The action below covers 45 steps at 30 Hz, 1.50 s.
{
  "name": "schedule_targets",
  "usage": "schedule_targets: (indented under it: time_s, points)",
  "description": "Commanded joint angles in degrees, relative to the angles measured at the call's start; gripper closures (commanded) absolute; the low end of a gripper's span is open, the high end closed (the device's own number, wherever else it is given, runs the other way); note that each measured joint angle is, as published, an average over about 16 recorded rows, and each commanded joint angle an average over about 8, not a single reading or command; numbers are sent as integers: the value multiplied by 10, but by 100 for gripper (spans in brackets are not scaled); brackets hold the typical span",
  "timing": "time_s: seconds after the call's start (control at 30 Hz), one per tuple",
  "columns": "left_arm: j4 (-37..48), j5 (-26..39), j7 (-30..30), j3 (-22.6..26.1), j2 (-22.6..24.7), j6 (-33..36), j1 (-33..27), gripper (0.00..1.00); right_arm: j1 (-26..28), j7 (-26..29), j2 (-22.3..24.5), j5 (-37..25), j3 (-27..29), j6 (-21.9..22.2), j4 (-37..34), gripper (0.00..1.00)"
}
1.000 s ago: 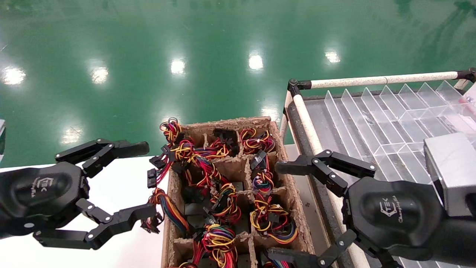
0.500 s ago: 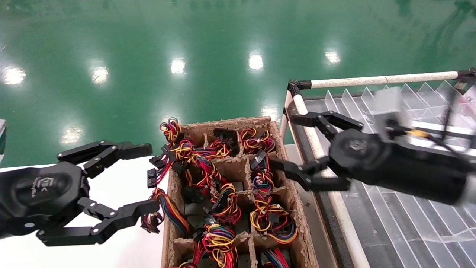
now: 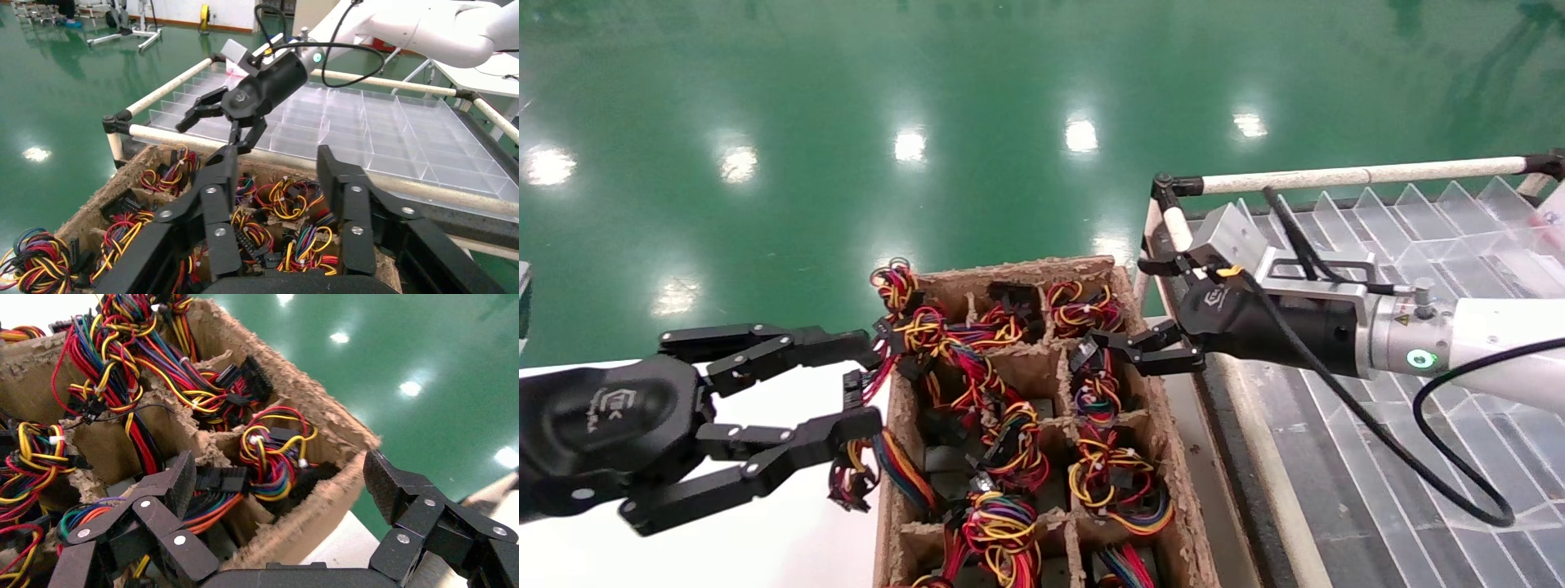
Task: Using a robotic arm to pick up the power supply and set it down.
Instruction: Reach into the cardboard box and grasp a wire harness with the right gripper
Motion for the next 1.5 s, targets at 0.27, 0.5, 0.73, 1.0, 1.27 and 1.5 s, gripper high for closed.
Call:
schedule_targets:
  time_s: [0.27,0.5,0.73,1.0,1.27,1.5]
  points:
    - [0,0,0,0,0,0,0,100,36,-42,-45,-25,-18,-6,-83,100]
    - [0,0,0,0,0,0,0,100,55,-66,-63,-32,-22,-8,-126,100]
    - [0,0,0,0,0,0,0,100,69,-72,-70,-45,-32,-18,-143,100]
    - [0,0,0,0,0,0,0,100,80,-67,-71,-59,-43,-32,-151,100]
    - [0,0,0,0,0,0,0,100,86,-64,-65,-64,-47,-43,-144,100]
    - [0,0,0,0,0,0,0,100,90,-67,-55,-65,-47,-51,-120,100]
